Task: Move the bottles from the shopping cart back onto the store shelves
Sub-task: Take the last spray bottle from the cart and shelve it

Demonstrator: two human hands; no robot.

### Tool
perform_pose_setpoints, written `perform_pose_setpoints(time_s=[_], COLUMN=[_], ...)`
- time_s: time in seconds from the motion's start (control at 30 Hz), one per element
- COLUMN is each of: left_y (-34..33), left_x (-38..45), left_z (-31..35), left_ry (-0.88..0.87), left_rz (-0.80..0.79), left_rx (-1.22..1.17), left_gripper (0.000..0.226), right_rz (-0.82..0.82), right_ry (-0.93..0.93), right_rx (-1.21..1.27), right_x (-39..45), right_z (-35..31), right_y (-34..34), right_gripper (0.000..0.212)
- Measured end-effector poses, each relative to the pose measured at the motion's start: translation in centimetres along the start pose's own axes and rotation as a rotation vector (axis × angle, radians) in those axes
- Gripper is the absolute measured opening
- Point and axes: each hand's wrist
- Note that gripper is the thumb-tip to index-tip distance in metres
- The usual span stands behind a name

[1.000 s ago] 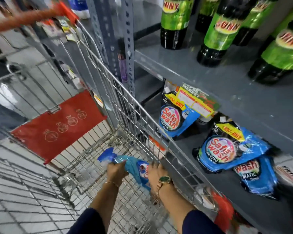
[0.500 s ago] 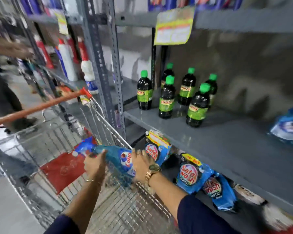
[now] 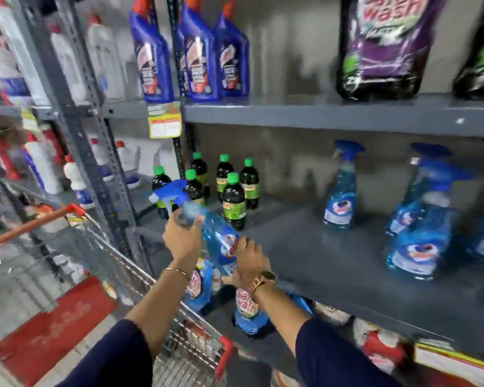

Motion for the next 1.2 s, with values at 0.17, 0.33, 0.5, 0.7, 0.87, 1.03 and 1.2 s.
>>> perform_pose_setpoints(time_s=[0.17, 0.33, 0.5, 0.7, 0.87, 1.03, 1.2], left_y=[-4.7, -9.6, -13.8, -17.9, -20.4, -22.2, -22.6], left_x=[-5.1, -7.4, -9.8, -13.1, -13.5, -13.0, -13.3], left_z=[2.3, 3.5, 4.2, 4.9, 4.8, 4.4, 4.4], left_ry=[-0.107, -0.206, -0.331, -0.52, -0.541, -0.606, -0.653], left_rz=[-0.161, -0.269, -0.406, -0.54, -0.549, -0.611, -0.561], left_rx=[0.051, 0.024, 0.04, 0.036, 0.0, 0.051, 0.053], left_gripper=[0.049, 0.058, 0.058, 0.062, 0.061, 0.062, 0.061], right_rz=[0.077, 0.13, 0.154, 0.228, 0.281, 0.291, 0.255], right_ry=[-0.16, -0.316, -0.444, -0.583, -0.593, -0.657, -0.688], right_rx=[0.069, 0.165, 0.249, 0.326, 0.328, 0.371, 0.477], right_x=[-0.7, -0.8, -0.1, 0.9, 2.3, 3.2, 3.0], right_z=[5.8, 9.7, 13.6, 17.3, 19.5, 20.8, 21.0], right_y=[0.5, 1.5, 2.1, 2.0, 1.9, 1.4, 1.7], right_gripper=[0.086, 0.113, 0.115, 0.104, 0.104, 0.107, 0.111])
Point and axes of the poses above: each hand's wrist, its own x-axis towards the middle knuckle, its own y-axis out of the back of the hand, z = x × y, and after that the axes turned 8 degrees about z, right-handed
